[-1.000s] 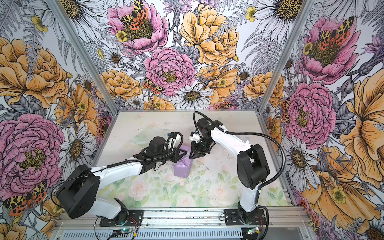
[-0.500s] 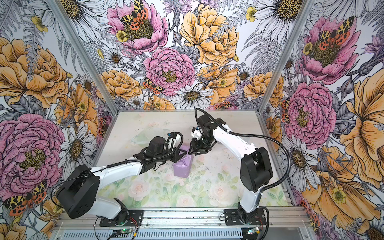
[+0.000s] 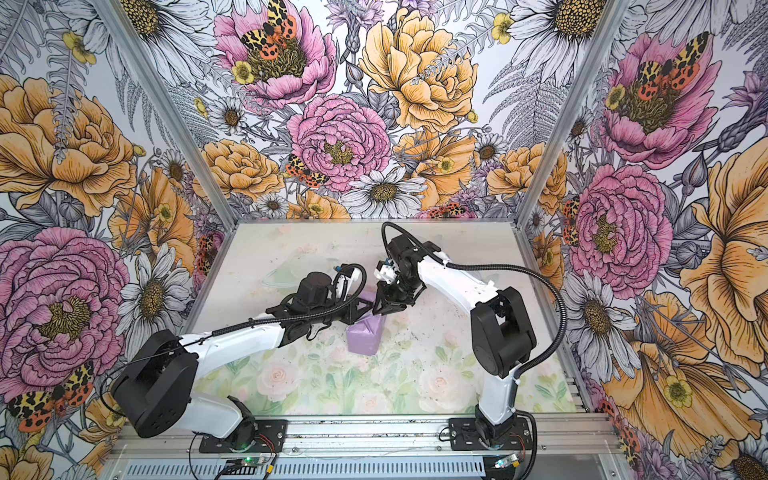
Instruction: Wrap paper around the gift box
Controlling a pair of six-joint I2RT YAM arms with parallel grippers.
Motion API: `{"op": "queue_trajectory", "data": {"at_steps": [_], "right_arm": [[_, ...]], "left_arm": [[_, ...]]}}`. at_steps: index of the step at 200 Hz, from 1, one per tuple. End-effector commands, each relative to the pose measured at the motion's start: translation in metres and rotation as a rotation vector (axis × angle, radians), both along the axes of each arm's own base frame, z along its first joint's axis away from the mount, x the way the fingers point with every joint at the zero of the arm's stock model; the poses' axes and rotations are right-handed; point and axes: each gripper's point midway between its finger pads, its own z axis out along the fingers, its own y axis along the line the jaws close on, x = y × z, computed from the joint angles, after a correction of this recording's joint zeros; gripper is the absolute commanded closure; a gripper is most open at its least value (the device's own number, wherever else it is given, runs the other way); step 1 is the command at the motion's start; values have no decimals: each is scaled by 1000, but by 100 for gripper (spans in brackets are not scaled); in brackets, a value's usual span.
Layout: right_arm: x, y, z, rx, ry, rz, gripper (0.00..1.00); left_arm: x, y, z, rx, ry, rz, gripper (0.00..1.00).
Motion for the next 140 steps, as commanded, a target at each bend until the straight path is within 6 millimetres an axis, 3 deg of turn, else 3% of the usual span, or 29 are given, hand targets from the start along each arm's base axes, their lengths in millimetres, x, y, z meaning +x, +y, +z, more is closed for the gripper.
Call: {"op": "queue_trajectory", "data": {"at_steps": [1, 39, 56, 115, 140], "right_arm": [[-2, -19, -34, -133, 26, -14, 76], [-3, -19, -34, -131, 26, -21, 78], [-3, -19, -32, -126, 24, -21, 78], [-3, -20, -29, -122, 15, -29, 80], [-5, -21, -30, -125, 17, -30, 82]], "left_arm": [[-2, 9, 2, 51, -2, 18, 89], [-3, 3, 24, 1, -47, -10, 88], [-5, 0, 22, -5, -44, -24, 89], [-4, 21, -43, 157, 106, 36, 99], [-4, 32, -57, 216, 139, 65, 100]]}}
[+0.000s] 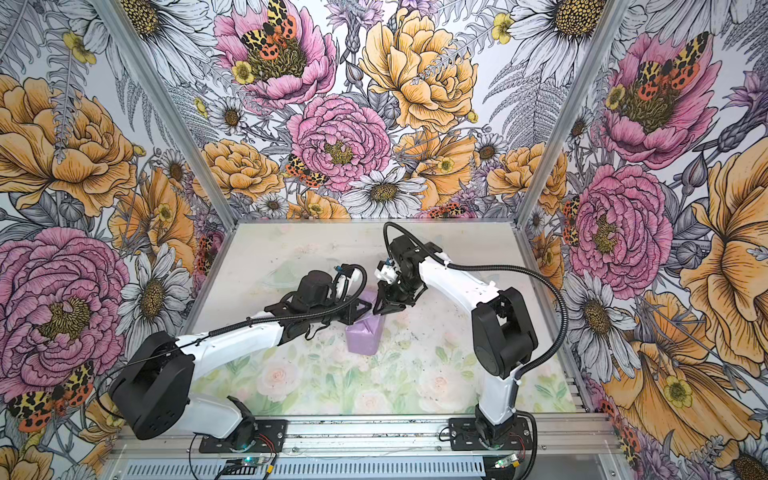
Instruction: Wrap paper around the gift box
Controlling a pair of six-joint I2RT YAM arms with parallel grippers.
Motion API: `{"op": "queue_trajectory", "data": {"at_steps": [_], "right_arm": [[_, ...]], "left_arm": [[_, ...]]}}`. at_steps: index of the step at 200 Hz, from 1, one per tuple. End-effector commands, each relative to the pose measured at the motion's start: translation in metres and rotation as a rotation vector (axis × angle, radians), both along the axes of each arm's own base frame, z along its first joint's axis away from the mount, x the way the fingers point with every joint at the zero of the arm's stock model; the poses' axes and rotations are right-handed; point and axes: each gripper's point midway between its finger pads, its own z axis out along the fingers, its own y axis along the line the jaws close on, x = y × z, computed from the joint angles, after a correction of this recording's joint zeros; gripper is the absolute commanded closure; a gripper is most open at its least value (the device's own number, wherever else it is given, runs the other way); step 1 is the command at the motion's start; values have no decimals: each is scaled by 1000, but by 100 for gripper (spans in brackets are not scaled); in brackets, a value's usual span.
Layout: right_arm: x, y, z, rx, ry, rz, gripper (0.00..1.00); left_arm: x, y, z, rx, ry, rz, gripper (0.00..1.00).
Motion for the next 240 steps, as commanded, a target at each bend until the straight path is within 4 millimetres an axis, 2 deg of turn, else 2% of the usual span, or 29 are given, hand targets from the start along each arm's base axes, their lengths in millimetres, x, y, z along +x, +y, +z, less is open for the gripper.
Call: {"op": "queue_trajectory", "data": {"at_steps": [1, 20, 57, 75, 105, 132, 158, 181, 219, 240], "right_arm": [[-2, -23, -30, -144, 9, -21, 82], [-4, -25, -33, -149, 16, -20, 83], [-4, -24, -34, -144, 16, -20, 84], [-4, -22, -35, -142, 18, -18, 84], [-2, -20, -33, -130, 14, -21, 84], [-1, -18, -30, -118, 10, -19, 84], [-1, -17, -29, -113, 9, -20, 85], [-1, -16, -28, -107, 7, -17, 85], [-3, -13, -25, -92, 7, -15, 87], [-4, -13, -22, -91, 1, -16, 87]], "left_arm": [[-4, 30, -53, 176, 116, 70, 100], [1, 44, -50, 195, 106, 116, 100], [13, 58, -25, 176, 46, 160, 100], [13, 49, -6, 119, 6, 134, 100], [5, 19, 34, -9, -81, 38, 100], [-9, -4, 51, -59, -124, -57, 100], [-11, -13, 46, -69, -111, -84, 100], [-6, -16, 32, -47, -90, -78, 100], [6, -12, -5, 29, -19, -32, 100], [7, 1, -26, 101, 29, 10, 100]]}}
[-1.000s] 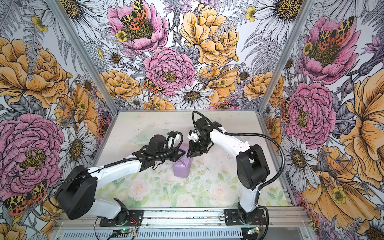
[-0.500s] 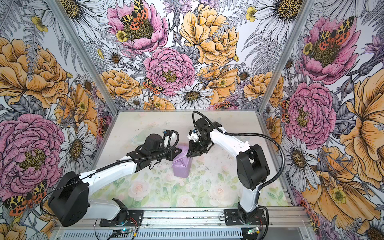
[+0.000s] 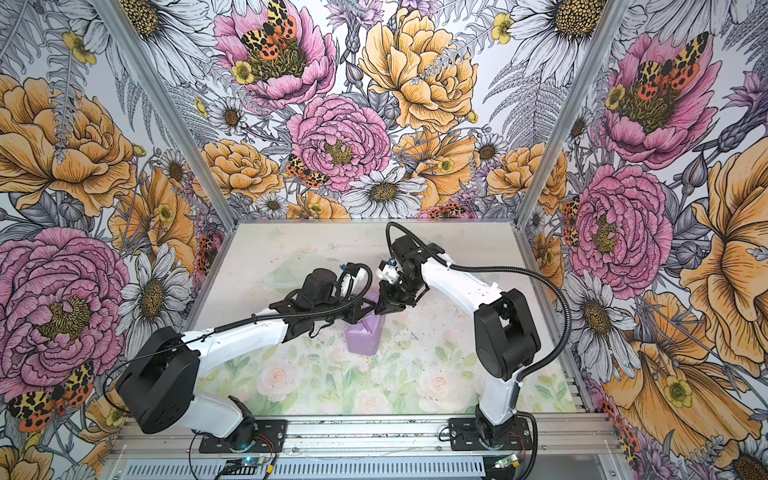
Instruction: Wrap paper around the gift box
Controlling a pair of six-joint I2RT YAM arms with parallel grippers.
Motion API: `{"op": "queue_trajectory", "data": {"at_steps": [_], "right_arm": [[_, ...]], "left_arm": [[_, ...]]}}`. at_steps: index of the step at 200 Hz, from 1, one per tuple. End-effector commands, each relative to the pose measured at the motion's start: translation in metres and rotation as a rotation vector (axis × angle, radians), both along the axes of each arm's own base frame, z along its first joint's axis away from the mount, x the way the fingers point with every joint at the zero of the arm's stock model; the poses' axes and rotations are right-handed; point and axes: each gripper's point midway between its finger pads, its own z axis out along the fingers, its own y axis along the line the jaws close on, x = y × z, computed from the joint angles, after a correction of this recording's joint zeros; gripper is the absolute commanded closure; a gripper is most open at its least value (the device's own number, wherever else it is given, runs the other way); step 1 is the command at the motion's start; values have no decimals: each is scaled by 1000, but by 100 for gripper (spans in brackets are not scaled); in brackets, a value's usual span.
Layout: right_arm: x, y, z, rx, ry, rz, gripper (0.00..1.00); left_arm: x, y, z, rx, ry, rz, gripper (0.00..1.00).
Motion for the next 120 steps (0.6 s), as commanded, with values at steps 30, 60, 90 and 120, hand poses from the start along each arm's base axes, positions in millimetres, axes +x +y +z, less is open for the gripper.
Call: {"op": "queue_trajectory", "data": {"at_steps": [30, 60, 90, 120], "right_arm": [[-4, -15, -26, -117, -1, -7, 87], [-3, -16, -28, -126, -1, -10, 87], [-2, -14, -27, -121, -5, -11, 87], [1, -12, -15, -105, -36, -16, 83]], "left_arm": [[4, 45, -45, 165, 85, 131, 100], [-4, 60, -54, 208, 99, 146, 100], [-9, 68, -65, 232, 116, 162, 100], [-8, 69, -66, 235, 113, 169, 100]]}}
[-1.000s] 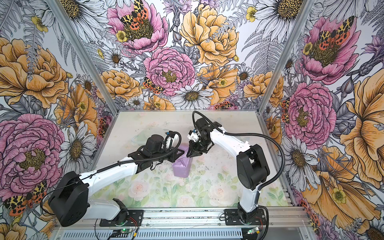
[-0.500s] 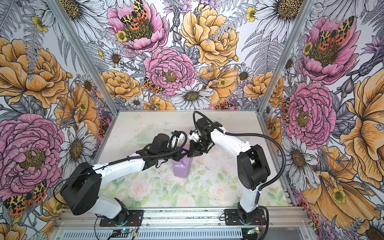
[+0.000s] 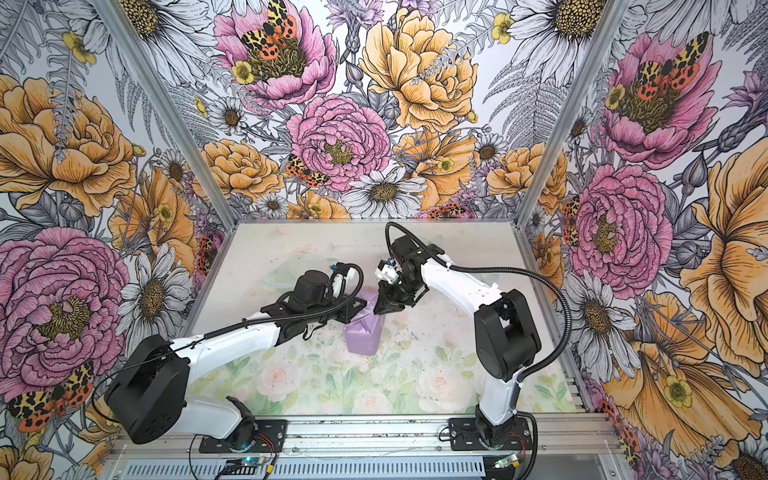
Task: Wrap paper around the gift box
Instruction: 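Release the paper and lift both grippers away from the box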
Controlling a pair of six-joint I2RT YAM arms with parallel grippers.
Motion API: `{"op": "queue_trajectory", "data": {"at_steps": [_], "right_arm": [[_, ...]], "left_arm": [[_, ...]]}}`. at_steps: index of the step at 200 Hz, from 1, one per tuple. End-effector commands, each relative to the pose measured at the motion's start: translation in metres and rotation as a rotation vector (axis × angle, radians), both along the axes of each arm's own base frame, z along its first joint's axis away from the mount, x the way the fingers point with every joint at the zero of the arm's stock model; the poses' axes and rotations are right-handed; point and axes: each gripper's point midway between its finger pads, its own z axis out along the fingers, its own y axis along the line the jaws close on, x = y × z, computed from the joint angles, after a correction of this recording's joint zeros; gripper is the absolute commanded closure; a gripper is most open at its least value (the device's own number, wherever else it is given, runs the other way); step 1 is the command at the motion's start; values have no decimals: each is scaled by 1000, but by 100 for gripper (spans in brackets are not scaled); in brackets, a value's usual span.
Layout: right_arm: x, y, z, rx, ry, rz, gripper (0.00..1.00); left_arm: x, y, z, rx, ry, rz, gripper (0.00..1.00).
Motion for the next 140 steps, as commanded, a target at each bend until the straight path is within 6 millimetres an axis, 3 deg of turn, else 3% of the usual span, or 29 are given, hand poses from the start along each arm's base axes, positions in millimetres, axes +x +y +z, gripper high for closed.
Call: {"op": "queue_trajectory", "data": {"at_steps": [1, 25, 57, 119, 140], "right_arm": [[1, -14, -14, -112, -24, -20, 83], [11, -11, 16, -69, -111, -37, 65], [18, -15, 53, 0, -200, -83, 61], [24, -26, 51, -18, -219, -135, 61], [28, -27, 50, -31, -232, -150, 60]], "left_arm": [[-13, 37, -61, 189, 136, 75, 100], [-10, 42, -61, 198, 139, 90, 100], [-9, 57, -63, 215, 151, 135, 100], [-9, 124, -76, 290, 217, 316, 100], [0, 158, -58, 303, 196, 432, 91]]}}
